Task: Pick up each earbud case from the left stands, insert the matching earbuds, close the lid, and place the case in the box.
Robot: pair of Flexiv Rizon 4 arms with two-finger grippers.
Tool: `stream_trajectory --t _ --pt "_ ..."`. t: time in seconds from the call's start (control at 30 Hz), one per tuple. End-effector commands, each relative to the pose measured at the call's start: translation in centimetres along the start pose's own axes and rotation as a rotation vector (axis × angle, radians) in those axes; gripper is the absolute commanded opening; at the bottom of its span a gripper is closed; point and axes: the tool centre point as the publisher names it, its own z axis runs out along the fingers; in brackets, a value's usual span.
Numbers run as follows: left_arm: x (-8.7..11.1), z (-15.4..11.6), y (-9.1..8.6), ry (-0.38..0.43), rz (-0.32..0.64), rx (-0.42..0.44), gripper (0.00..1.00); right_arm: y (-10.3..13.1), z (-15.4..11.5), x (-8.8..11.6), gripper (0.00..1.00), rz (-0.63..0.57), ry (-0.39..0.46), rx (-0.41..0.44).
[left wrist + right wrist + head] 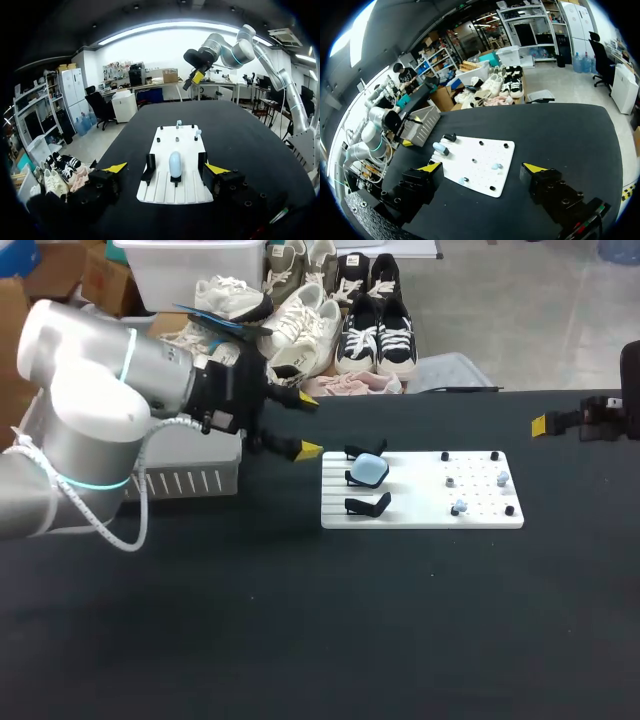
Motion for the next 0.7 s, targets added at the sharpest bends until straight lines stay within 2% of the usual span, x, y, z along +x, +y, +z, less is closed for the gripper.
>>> stream_trajectory --t 0.03,0.4,0.7 --pt "0.4 1.4 0.2 -0.011 0.007 0.014 1.0 0.0 0.0 0.0 1.0 0.0 0.001 0.0" --pt "0.7 3.7 -0.3 -0.024 -0.013 0.061 1.0 0.0 0.0 0.0 1.0 0.0 0.001 0.0" --pt "1.3 4.4 -0.8 -0.016 -0.036 0.074 1.0 0.0 0.0 0.0 1.0 0.0 0.001 0.0"
